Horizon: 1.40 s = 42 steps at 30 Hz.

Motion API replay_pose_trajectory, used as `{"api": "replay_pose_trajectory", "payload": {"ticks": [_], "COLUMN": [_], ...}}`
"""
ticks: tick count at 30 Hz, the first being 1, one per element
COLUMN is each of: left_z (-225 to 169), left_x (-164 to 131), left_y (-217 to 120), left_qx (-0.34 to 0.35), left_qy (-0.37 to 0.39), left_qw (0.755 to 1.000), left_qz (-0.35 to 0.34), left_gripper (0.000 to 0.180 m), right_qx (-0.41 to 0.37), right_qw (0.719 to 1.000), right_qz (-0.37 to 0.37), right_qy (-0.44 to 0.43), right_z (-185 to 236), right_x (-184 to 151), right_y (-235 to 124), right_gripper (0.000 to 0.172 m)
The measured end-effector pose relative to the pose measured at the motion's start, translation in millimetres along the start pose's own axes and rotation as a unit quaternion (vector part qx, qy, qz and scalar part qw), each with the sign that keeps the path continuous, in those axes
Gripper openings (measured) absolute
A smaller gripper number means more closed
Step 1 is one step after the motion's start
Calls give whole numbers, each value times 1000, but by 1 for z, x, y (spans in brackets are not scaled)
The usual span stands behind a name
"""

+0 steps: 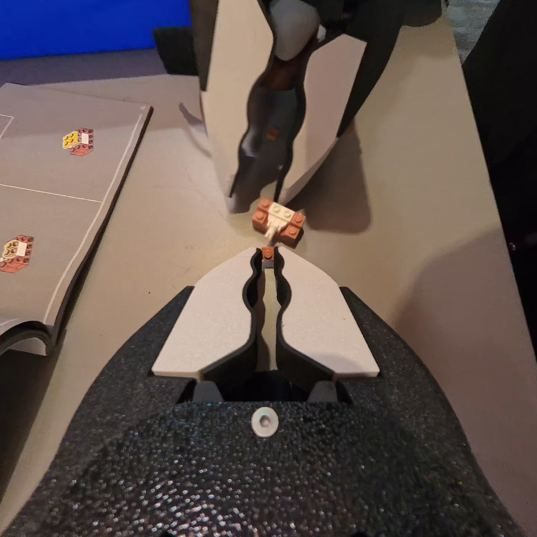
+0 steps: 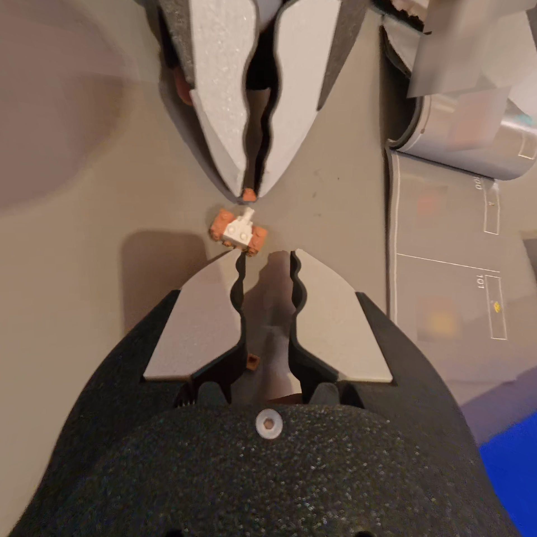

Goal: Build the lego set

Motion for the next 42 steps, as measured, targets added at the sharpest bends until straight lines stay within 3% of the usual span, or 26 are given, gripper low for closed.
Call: {"api": "replay_pose_trajectory", "payload": {"ticks": [6,11,13,16,24,29,32,35,42], "left_z": [0,0,0,-1,1,0,1,3,5], "left_x": [1,8,8,10,12,14,15,15,19], "left_y": [-5,-8,-6,-7,-11,-9,-8,-7,-2], "left_qx": [5,1,1,5,17,10,3,0,-15], "left_qy": [-3,-22,-26,-21,-20,-16,-20,-23,-29], "left_qw": [1000,999,999,999,999,999,999,1000,999], "left_qz": [-15,-34,-29,-29,-36,-32,-27,-11,25], "left_gripper": [7,7,7,7,7,7,7,7,7], "right_qx": [3,56,69,122,66,43,46,44,59], "right_qw": [1000,997,995,991,993,994,994,995,994], "right_qz": [-1,-45,-44,-32,-3,20,24,19,7], "right_qy": [23,-8,-49,-37,94,98,91,92,96], "right_z": [-9,-2,-2,4,9,16,20,18,19], "right_x": [-2,5,0,3,15,8,7,7,8], "right_y": [4,-6,-6,-8,-12,-1,4,5,3], "right_gripper": [30,40,48,53,51,55,49,34,34]}}
Point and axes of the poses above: each gripper's, where its closed fingertips meet, y out along the fingers, x out of its top, z = x × y across the jaws, the point moved 2 cm from there along -y, back along the fingers, and after that the axes turned 13 degrees about -x, right-handed, at the moved point
